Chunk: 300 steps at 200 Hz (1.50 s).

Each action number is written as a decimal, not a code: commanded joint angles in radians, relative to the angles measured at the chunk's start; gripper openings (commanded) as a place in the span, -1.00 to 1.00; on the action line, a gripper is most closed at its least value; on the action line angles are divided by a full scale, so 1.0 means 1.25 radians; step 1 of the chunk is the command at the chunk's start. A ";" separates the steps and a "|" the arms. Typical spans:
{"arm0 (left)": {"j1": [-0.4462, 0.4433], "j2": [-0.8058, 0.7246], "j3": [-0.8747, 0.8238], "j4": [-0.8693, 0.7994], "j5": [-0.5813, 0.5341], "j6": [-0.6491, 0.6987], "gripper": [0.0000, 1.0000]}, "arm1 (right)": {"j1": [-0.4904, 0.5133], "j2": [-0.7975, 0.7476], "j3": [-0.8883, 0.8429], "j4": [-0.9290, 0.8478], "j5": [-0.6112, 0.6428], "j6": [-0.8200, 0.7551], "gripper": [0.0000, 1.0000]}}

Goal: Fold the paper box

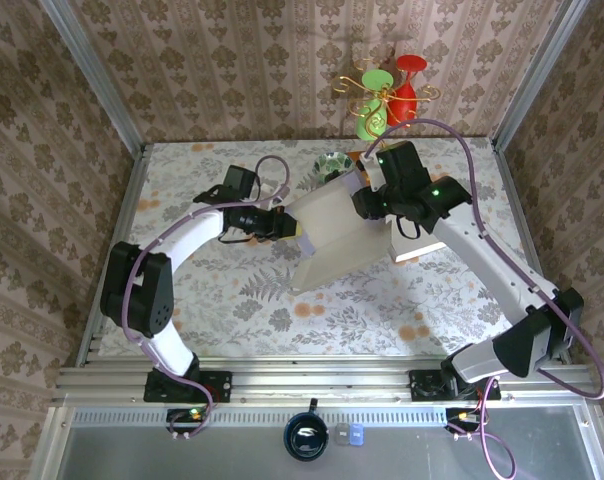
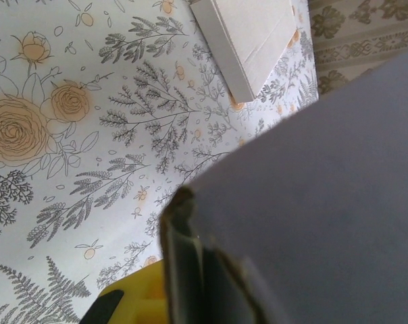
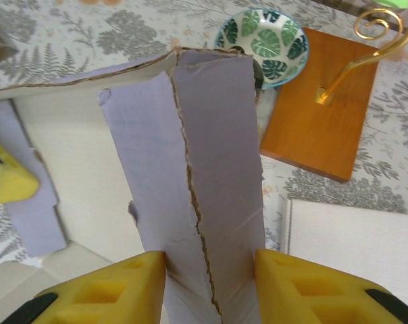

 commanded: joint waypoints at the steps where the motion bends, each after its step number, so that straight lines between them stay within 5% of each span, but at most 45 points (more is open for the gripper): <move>1: -0.013 -0.032 0.035 -0.056 -0.018 0.039 -1.00 | 0.018 0.024 0.032 -0.019 0.059 -0.008 -0.24; 65: -0.071 -0.037 0.101 -0.190 -0.173 0.010 -1.00 | 0.033 0.045 0.021 -0.024 0.211 0.037 -0.70; 130: -0.103 -0.044 0.170 -0.321 -0.321 -0.018 -1.00 | 0.032 0.059 0.008 -0.022 0.235 0.055 -0.87; 196: -0.125 -0.027 0.233 -0.407 -0.395 -0.033 -1.00 | 0.033 0.085 0.020 -0.075 0.360 0.128 -0.90; 229: -0.133 -0.024 0.244 -0.420 -0.395 -0.028 -1.00 | 0.032 0.076 0.014 -0.062 0.346 0.120 -0.79; 300: -0.142 -0.017 0.265 -0.441 -0.417 -0.034 -1.00 | 0.040 0.110 0.059 -0.136 0.462 0.162 -0.95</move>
